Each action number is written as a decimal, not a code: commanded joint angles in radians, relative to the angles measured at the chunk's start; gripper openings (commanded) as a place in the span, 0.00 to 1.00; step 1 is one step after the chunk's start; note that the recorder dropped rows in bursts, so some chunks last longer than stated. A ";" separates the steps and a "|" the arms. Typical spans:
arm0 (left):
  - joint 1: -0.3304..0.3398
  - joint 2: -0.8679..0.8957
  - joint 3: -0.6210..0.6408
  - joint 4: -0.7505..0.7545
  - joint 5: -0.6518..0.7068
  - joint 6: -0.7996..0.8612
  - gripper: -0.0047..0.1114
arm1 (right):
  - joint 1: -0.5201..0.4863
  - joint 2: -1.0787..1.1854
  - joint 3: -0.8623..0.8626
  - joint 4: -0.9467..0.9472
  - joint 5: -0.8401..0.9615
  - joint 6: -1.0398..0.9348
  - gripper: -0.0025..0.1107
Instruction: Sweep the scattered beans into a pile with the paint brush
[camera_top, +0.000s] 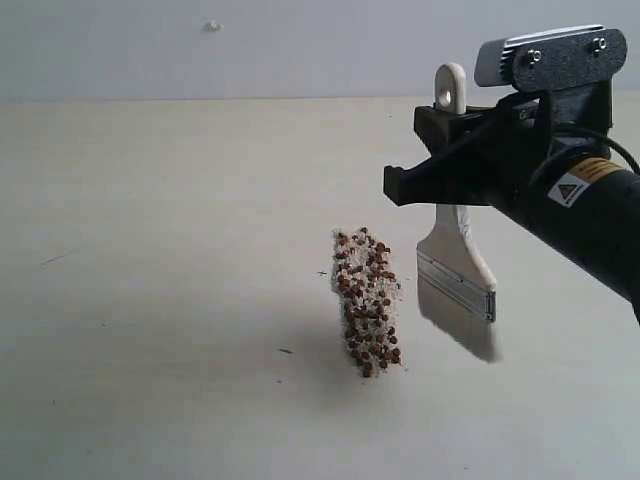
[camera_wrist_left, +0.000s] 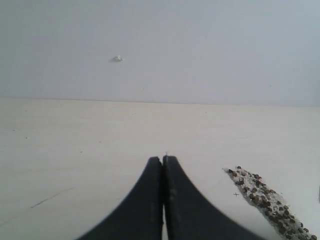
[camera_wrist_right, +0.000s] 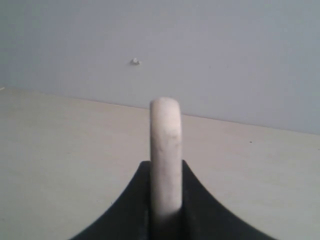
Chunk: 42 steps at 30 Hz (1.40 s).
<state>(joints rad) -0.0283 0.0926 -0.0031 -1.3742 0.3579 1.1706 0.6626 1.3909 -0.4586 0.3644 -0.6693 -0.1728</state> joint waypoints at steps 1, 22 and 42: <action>-0.006 0.001 0.003 0.000 0.003 0.004 0.04 | 0.001 -0.013 0.003 -0.040 -0.018 -0.045 0.02; -0.006 0.001 0.003 0.000 0.005 0.004 0.04 | 0.001 -0.239 0.102 -0.560 -0.279 0.164 0.02; -0.006 0.001 0.003 0.000 0.005 0.004 0.04 | -0.324 -0.239 0.102 -1.415 -0.496 0.761 0.02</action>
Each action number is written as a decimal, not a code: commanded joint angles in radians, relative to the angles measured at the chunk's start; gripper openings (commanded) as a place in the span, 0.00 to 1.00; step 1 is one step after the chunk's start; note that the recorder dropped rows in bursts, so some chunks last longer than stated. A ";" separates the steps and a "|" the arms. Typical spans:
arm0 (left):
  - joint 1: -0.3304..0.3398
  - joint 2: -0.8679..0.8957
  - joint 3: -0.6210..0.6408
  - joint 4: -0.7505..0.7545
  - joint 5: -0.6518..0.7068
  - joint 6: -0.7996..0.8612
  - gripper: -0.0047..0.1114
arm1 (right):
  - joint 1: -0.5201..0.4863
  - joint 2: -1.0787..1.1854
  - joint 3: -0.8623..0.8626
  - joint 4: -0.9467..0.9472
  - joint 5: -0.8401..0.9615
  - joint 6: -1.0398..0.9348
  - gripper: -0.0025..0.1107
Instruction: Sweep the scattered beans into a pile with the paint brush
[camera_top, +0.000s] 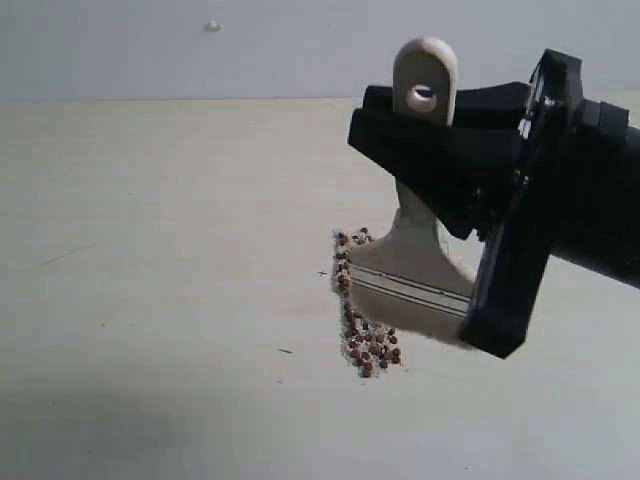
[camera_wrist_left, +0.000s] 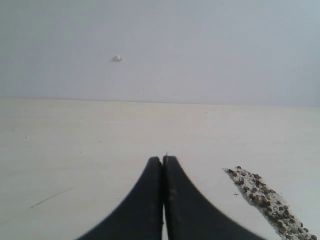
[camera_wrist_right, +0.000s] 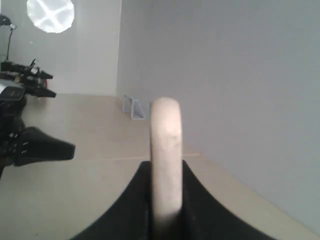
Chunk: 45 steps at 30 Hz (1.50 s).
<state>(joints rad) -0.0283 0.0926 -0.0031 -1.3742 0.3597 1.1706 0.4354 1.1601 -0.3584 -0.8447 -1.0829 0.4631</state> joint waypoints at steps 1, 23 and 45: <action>-0.006 0.001 0.003 0.000 0.003 0.004 0.04 | -0.125 -0.008 0.002 -0.255 -0.121 0.151 0.02; -0.006 0.001 0.003 0.000 0.003 0.004 0.04 | -0.179 0.322 -0.021 -0.314 -0.138 0.106 0.02; -0.006 0.001 0.003 0.000 0.003 0.004 0.04 | -0.179 0.633 -0.238 -0.365 -0.138 0.169 0.02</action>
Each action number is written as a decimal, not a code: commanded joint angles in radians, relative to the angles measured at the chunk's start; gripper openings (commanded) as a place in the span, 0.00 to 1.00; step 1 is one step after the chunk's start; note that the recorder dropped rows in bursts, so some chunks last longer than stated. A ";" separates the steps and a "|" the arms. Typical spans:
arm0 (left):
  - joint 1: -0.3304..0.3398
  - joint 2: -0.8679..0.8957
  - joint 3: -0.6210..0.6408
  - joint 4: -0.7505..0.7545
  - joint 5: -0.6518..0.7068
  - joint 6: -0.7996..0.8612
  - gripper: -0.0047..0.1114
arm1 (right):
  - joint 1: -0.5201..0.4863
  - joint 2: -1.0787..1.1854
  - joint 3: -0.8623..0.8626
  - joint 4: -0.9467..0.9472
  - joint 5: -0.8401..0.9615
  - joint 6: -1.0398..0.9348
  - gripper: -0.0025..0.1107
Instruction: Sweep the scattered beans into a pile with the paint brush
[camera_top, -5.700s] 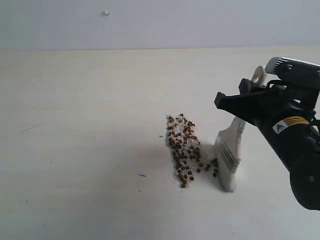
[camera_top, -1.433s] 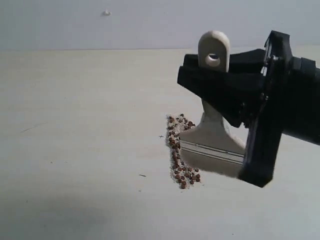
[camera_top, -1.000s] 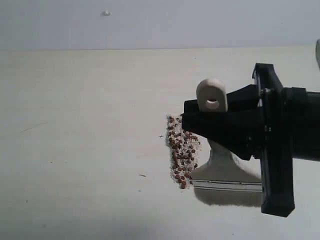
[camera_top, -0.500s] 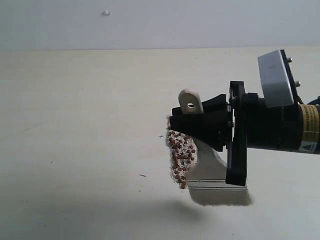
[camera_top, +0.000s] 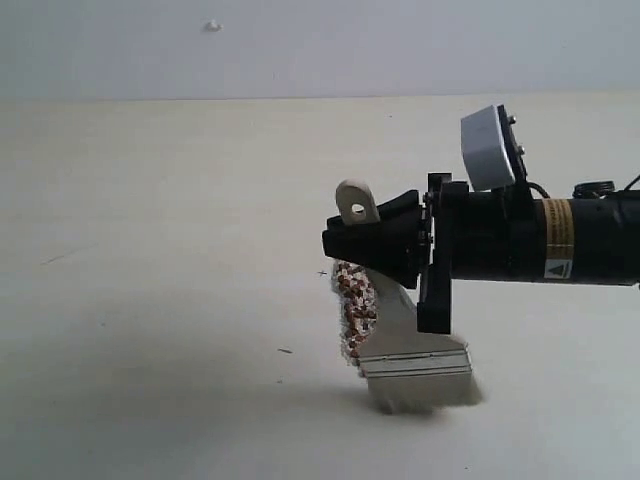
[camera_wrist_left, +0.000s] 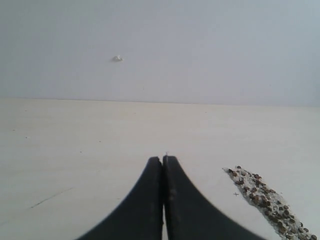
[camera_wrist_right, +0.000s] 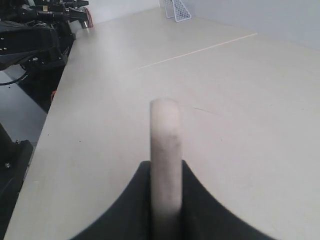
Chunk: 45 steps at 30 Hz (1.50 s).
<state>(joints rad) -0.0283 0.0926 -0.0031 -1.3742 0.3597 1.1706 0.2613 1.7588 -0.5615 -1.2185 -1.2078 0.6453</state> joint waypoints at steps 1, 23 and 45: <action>-0.006 0.001 0.003 0.000 0.003 0.004 0.04 | -0.005 0.049 -0.051 0.009 -0.013 -0.015 0.02; -0.006 0.001 0.003 0.000 0.001 0.004 0.04 | -0.005 0.277 -0.390 0.016 0.011 0.022 0.02; -0.006 0.001 0.003 0.000 0.001 0.004 0.04 | -0.005 0.227 -0.400 -0.029 -0.013 0.163 0.02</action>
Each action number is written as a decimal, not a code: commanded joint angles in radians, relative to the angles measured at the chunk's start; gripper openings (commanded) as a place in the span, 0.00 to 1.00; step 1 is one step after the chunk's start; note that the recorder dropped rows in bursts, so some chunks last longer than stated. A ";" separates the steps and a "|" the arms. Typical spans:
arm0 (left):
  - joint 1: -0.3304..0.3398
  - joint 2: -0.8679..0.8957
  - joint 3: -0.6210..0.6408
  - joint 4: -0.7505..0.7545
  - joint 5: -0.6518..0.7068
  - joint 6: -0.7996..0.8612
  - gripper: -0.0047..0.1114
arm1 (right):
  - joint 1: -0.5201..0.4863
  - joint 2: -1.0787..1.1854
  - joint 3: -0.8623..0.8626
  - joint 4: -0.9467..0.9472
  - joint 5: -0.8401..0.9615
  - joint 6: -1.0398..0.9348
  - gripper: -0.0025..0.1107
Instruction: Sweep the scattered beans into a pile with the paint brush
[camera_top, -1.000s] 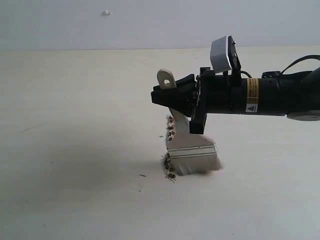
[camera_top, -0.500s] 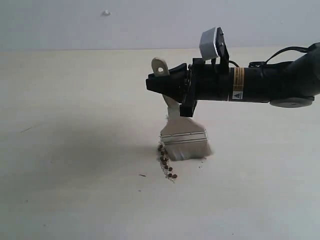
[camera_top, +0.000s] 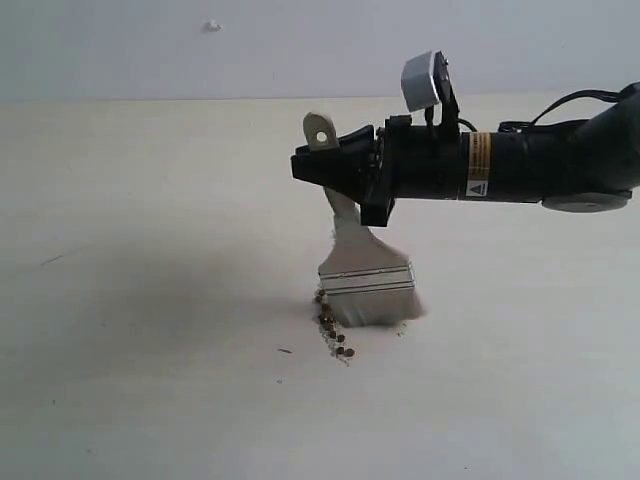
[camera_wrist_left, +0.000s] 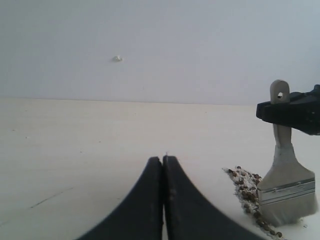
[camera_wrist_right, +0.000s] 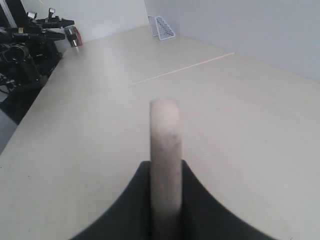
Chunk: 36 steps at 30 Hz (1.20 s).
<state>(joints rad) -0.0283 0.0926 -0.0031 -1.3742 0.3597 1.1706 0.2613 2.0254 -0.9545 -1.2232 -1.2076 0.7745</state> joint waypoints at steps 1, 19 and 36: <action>-0.006 0.001 0.003 0.000 0.001 0.004 0.04 | -0.005 -0.051 -0.006 -0.027 -0.013 0.043 0.02; -0.006 0.001 0.003 0.000 0.001 0.004 0.04 | -0.005 -0.268 0.070 -0.137 0.050 0.159 0.02; -0.006 0.001 0.003 0.000 0.001 0.004 0.04 | -0.005 -0.350 0.397 0.224 -0.013 -0.168 0.02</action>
<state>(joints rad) -0.0283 0.0926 -0.0031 -1.3742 0.3597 1.1706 0.2613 1.6790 -0.5652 -1.0289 -1.2077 0.6258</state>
